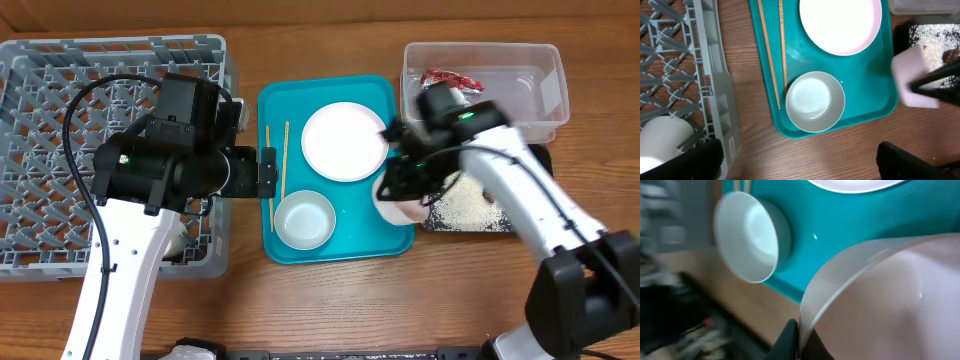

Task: Sort waste into correct bins and load items into the dishwasher
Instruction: 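Set the empty pink bowl back on the teal tray with the right gripper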

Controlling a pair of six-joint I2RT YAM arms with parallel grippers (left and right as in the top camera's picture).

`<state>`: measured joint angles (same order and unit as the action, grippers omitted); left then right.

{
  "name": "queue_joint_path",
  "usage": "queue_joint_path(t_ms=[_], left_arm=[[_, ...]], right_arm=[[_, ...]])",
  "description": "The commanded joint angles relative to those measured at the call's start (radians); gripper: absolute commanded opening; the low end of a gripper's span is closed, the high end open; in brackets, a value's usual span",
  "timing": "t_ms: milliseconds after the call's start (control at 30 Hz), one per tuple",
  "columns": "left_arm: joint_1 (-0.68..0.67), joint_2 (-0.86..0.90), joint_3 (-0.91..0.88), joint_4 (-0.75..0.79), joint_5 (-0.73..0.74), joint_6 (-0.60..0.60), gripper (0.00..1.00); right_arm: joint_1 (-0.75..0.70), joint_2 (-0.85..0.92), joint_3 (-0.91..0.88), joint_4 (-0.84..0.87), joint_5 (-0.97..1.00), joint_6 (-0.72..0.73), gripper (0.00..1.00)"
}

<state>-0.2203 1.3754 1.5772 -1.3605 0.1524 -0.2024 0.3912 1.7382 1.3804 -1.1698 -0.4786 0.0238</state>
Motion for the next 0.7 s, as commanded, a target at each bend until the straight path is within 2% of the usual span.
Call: queue_joint_path(t_ms=[0, 167, 400, 600, 633, 667], left_arm=[[0.005, -0.016, 0.013, 0.004, -0.006, 0.022, 1.00], [0.005, -0.016, 0.013, 0.004, -0.006, 0.022, 1.00], [0.005, -0.016, 0.013, 0.003, -0.006, 0.022, 1.00], [0.005, -0.016, 0.013, 0.005, -0.006, 0.023, 1.00], [0.005, -0.016, 0.013, 0.006, -0.006, 0.023, 1.00], [0.005, -0.016, 0.013, 0.007, -0.006, 0.023, 1.00]], right_arm=[[0.127, -0.017, 0.021, 0.040, 0.328, 0.159, 0.04], [0.256, -0.008, 0.020, 0.098, 0.483, 0.216, 0.04], [0.296, -0.008, -0.035, 0.169, 0.485, 0.240, 0.04], [0.295, -0.008, -0.040, 0.153, 0.420, 0.239, 0.04], [0.295, -0.008, -0.040, 0.153, 0.404, 0.239, 0.04], [0.295, -0.008, -0.040, 0.153, 0.402, 0.239, 0.17]])
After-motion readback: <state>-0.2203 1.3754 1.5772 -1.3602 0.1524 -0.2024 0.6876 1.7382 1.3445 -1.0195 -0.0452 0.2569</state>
